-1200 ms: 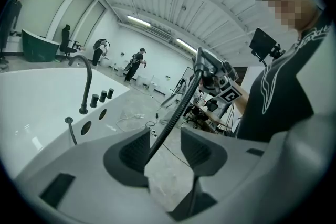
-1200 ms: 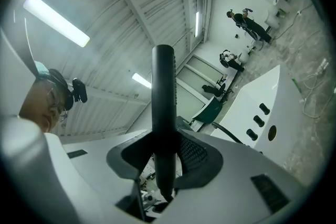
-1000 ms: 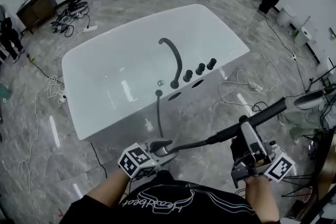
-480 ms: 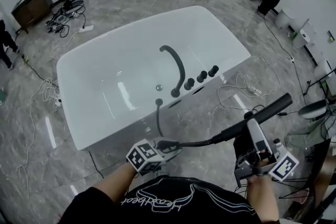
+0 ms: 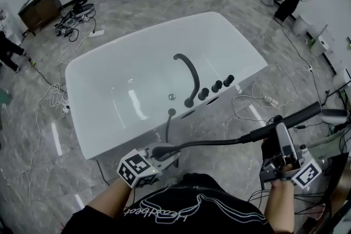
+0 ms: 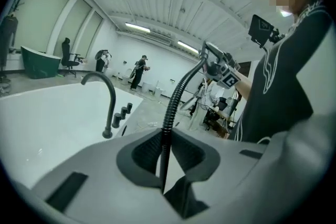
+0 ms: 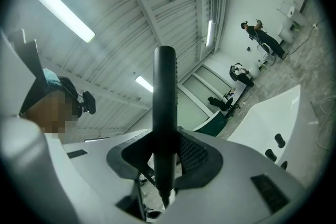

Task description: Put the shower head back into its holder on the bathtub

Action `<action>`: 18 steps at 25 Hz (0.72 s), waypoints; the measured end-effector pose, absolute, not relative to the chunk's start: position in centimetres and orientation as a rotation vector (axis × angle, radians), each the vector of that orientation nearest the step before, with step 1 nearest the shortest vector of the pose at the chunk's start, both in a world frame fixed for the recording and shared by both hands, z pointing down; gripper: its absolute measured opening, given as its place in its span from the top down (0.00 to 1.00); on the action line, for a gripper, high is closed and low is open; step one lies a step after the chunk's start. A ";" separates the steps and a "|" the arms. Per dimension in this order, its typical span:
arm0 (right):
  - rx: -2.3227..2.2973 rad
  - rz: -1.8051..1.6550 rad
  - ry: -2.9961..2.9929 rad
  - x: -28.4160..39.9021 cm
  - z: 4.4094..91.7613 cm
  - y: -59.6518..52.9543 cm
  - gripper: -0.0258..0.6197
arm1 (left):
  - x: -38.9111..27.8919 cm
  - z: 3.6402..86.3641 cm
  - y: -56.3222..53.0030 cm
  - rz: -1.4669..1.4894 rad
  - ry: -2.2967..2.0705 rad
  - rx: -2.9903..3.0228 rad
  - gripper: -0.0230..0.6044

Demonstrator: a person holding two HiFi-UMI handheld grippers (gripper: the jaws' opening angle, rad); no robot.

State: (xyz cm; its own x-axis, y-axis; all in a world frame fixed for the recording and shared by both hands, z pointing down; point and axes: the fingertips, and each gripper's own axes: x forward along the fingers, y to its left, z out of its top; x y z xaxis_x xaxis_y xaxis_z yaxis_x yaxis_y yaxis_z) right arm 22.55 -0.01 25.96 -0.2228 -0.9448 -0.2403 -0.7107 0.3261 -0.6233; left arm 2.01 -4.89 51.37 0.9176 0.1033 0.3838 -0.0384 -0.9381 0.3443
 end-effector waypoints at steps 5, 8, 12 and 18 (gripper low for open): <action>-1.428 -0.470 2.078 23.1 26.1 -0.7 0.75 | 0.5 47.4 -7.8 0.496 -0.112 2.787 0.87; -1.413 -0.451 2.139 23.5 26.4 -1.5 0.75 | 0.0 45.0 -9.9 0.460 -0.215 2.794 0.87; -1.358 -0.459 2.197 24.5 26.7 -3.1 0.75 | 0.1 42.5 -12.3 0.434 -0.307 2.824 0.87; -1.259 -0.466 2.235 26.5 26.1 -6.0 0.75 | 1.4 38.7 -15.9 0.420 -0.418 2.866 0.87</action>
